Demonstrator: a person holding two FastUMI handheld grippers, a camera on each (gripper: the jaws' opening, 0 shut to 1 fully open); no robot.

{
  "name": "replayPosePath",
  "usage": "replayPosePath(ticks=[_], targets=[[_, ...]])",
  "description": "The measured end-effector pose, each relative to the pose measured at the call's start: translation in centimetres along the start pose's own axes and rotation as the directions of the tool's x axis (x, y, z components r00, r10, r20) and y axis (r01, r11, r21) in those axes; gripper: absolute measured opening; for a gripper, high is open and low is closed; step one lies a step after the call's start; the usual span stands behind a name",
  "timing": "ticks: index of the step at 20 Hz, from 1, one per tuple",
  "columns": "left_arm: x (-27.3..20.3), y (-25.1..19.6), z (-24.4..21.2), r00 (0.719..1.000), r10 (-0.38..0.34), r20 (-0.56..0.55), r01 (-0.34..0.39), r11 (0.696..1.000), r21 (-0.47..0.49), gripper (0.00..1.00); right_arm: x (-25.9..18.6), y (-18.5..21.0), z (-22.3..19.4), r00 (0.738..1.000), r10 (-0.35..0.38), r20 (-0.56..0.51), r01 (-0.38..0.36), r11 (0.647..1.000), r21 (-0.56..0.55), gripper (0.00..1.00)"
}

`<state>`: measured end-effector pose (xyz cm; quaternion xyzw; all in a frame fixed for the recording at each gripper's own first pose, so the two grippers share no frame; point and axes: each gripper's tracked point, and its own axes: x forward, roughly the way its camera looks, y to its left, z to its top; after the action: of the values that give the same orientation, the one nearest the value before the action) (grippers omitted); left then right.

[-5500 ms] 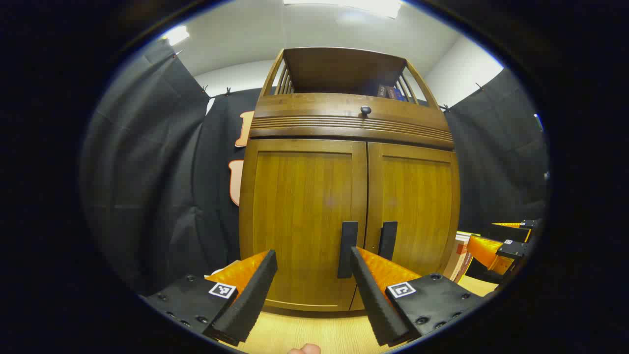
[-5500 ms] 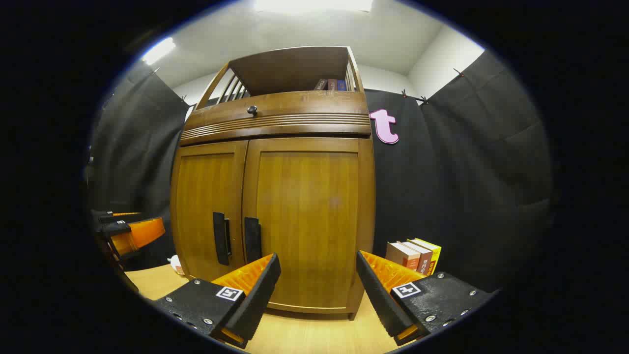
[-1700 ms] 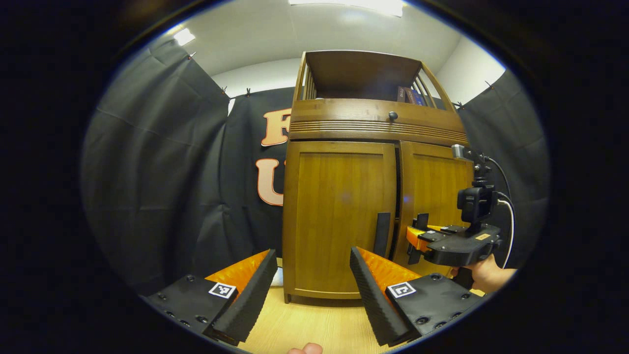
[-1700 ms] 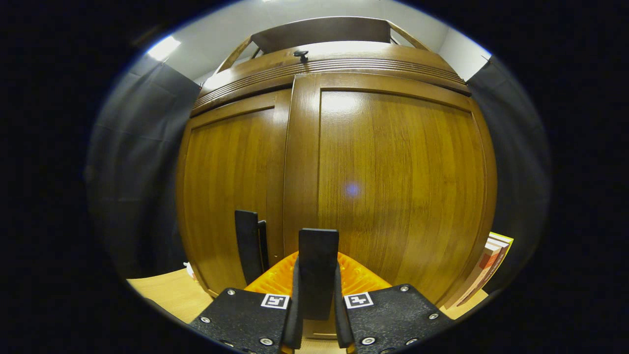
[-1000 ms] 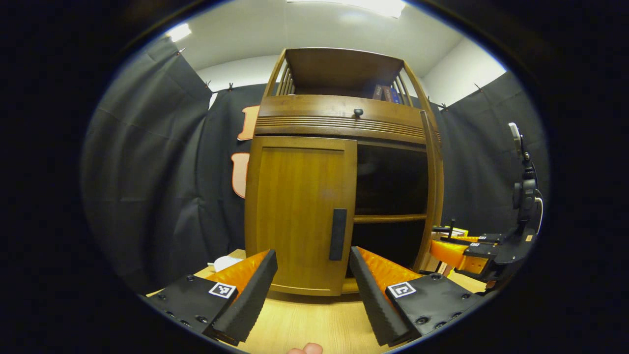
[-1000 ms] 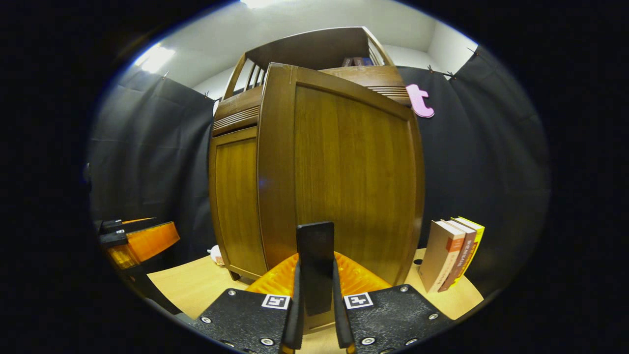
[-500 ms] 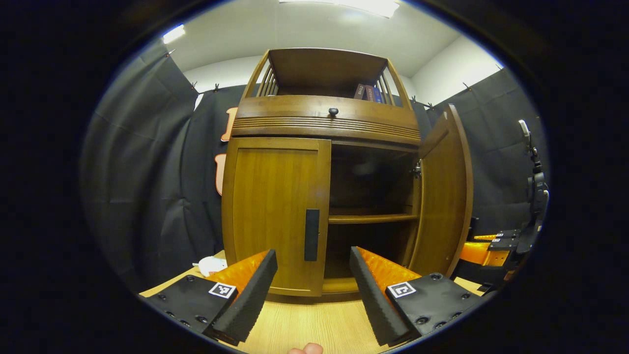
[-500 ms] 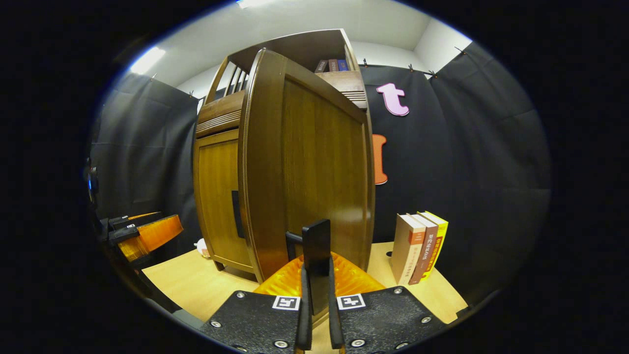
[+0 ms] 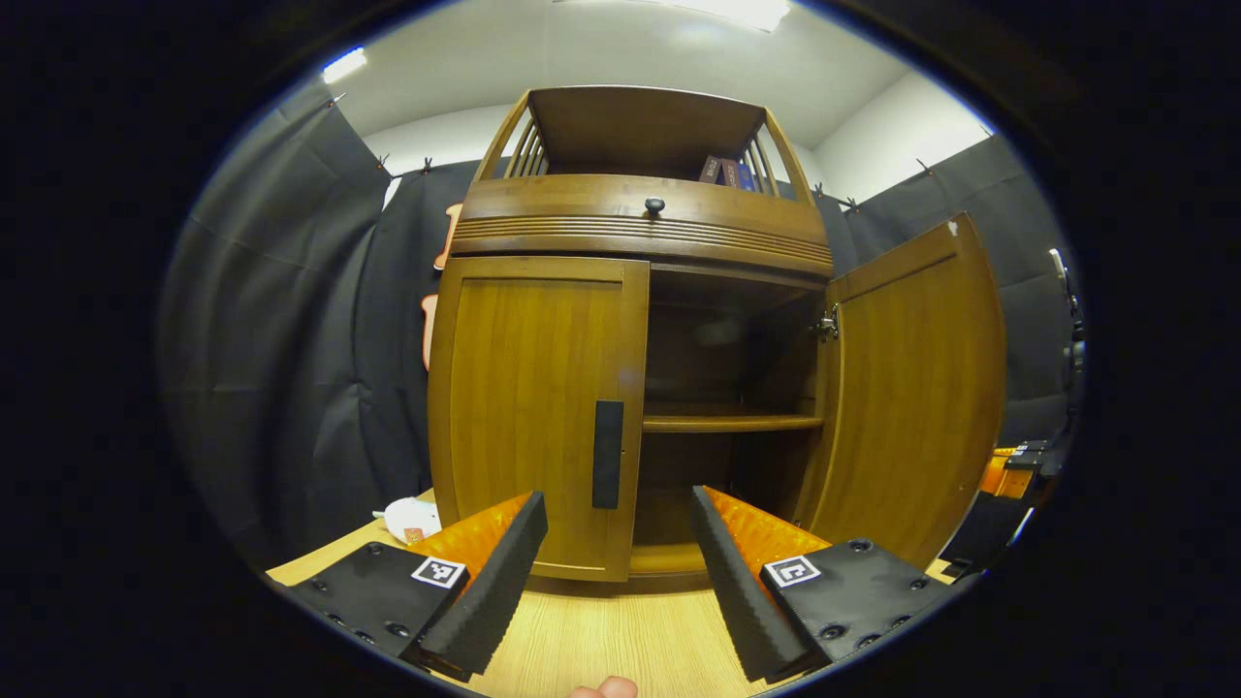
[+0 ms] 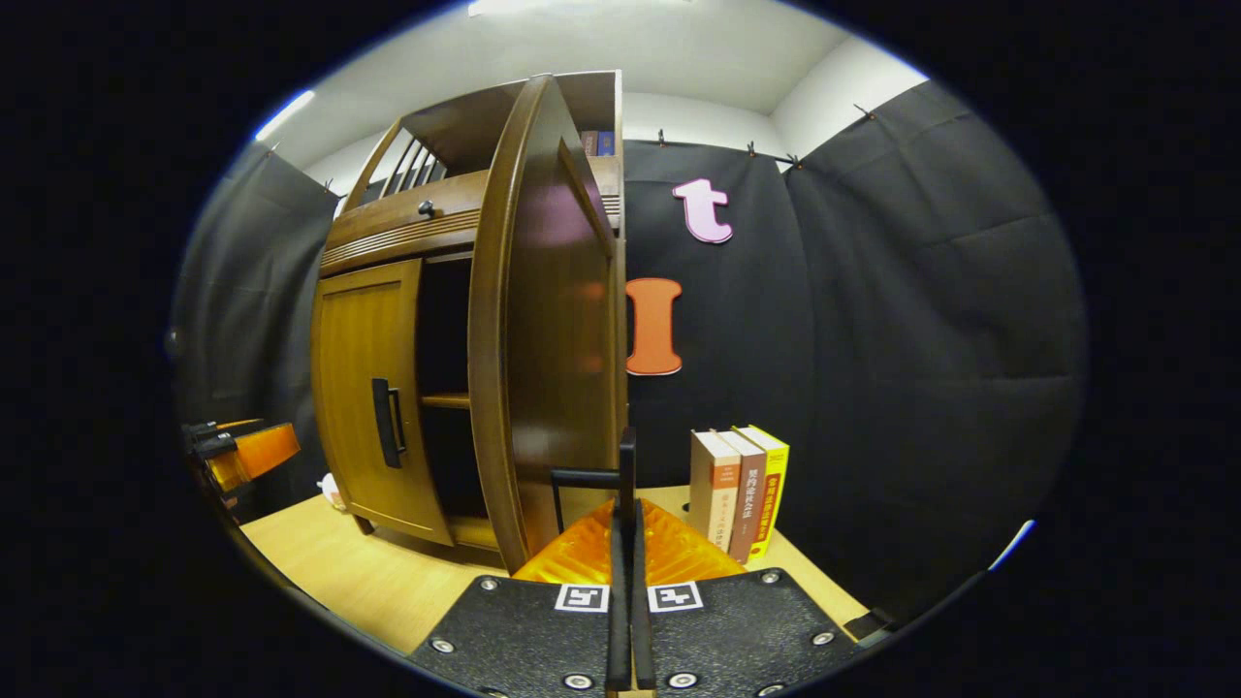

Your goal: Open the right door of the double-door shoe cabinet with the right hand, and open the left door with the left hand.

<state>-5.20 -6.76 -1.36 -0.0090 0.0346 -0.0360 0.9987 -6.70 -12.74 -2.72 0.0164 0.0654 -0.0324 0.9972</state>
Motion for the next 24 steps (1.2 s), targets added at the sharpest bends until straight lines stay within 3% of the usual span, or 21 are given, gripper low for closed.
replayPosePath(ticks=[1,2,5,6,13,14,15,16,17,20,24], targets=[[0.1,0.1,-0.1,1.0,0.001,-0.003,-0.001,1.0,-0.001,0.92,0.2,-0.4,-0.2,1.0,0.009,0.003,-0.009,1.0,0.015,0.0],[0.2,0.1,-0.1,1.0,0.003,-0.002,-0.003,1.0,-0.002,0.96,0.2,-0.6,-0.1,1.0,0.021,0.007,-0.021,1.0,0.017,0.0],[0.7,0.2,0.0,1.0,0.011,0.005,-0.011,1.0,-0.002,0.96,0.5,-1.9,-0.1,0.997,0.074,0.008,-0.074,0.997,0.017,0.0],[0.8,0.3,0.0,1.0,0.014,0.008,-0.014,1.0,0.0,0.92,0.5,-2.3,-0.1,0.996,0.093,0.008,-0.093,0.996,0.015,0.0],[2.0,2.0,-0.4,0.999,0.052,0.011,-0.052,0.999,0.009,0.92,1.1,-4.8,-0.1,0.978,0.209,-0.003,-0.208,0.977,0.033,0.0],[2.3,2.1,-0.5,0.998,0.054,0.014,-0.054,0.998,0.012,0.92,1.3,-4.9,-0.2,0.976,0.217,0.002,-0.217,0.976,0.026,0.05],[2.6,2.3,-0.6,0.998,0.058,0.021,-0.059,0.998,0.019,0.92,1.3,-4.9,-0.1,0.975,0.221,0.013,-0.221,0.975,0.015,0.0],[3.0,2.4,-0.7,0.998,0.059,0.027,-0.06,0.998,0.026,0.92,1.1,-4.8,0.1,0.974,0.225,0.02,-0.225,0.974,0.02,0.05],[3.4,2.5,-0.7,0.998,0.061,0.035,-0.062,0.997,0.034,0.92,1.1,-4.6,-0.1,0.974,0.225,0.017,-0.226,0.974,0.031,0.01],[5.3,2.5,-0.6,0.997,0.064,0.043,-0.066,0.997,0.038,0.92,0.1,-5.5,-1.0,0.985,0.174,-0.017,-0.173,0.984,0.032,0.09],[6.8,2.3,-1.2,0.998,0.057,0.029,-0.057,0.998,0.026,0.92,-2.5,-6.1,-0.2,0.994,0.106,0.018,-0.106,0.994,0.03,0.11]])
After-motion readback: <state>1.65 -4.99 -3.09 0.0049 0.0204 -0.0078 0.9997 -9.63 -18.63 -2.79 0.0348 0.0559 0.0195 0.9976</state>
